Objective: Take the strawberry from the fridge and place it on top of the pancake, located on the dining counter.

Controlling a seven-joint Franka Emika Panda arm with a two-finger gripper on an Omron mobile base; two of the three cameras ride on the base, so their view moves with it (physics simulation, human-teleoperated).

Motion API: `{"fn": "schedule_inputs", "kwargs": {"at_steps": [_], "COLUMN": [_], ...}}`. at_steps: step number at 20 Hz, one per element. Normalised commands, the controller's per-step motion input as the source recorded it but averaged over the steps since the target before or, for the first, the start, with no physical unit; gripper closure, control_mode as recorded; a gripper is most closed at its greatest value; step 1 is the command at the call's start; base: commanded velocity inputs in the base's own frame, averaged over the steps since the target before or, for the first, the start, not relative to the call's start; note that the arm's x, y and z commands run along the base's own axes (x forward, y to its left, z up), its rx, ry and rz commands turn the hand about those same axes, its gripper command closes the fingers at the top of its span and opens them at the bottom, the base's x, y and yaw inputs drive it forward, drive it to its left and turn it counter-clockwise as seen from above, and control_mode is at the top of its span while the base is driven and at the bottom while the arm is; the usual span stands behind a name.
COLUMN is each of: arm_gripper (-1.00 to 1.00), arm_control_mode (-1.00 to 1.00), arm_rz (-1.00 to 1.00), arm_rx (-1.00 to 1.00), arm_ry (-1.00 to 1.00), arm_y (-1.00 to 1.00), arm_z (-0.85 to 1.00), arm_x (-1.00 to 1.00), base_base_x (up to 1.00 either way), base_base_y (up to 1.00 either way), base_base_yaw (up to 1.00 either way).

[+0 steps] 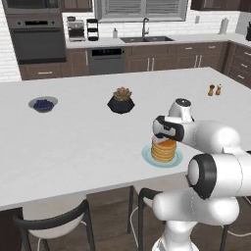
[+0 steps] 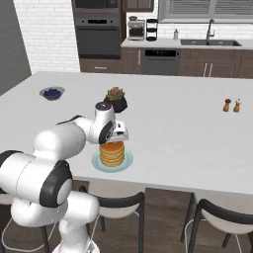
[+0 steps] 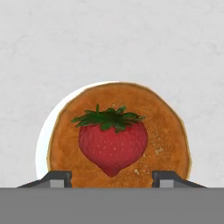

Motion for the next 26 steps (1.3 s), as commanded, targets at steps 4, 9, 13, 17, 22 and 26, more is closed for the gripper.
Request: {"fn": "schedule_inputs", "kwargs": {"at_steps": [4, 9, 13, 17, 22, 26], "arm_gripper": [-1.0, -1.0, -1.0, -1.0, -1.0, -1.0], "arm_control_mode": [-1.0, -1.0, -1.0, -1.0, -1.0, -1.0], "arm_rz": [0.0, 0.0, -0.02, -0.12, -0.15, -0.16], "arm_rx": [0.0, -0.11, -0.07, 0.0, 0.02, 0.02], "arm_ry": [0.0, 0.01, 0.03, 0.04, 0.0, -0.01], "arm_y": [0.0, 0.0, 0.0, 0.0, 0.0, 0.08], "arm_z": [0.04, 0.71, 1.0, 0.75, 0.57, 0.54], "arm_x": [0.0, 0.0, -0.24, -0.43, -0.86, -1.0], "base_base_x": [0.0, 0.0, 0.0, 0.0, 0.0, 0.0], "base_base_y": [0.0, 0.0, 0.0, 0.0, 0.0, 0.0], "base_base_yaw": [0.0, 0.0, 0.0, 0.0, 0.0, 0.0]}}
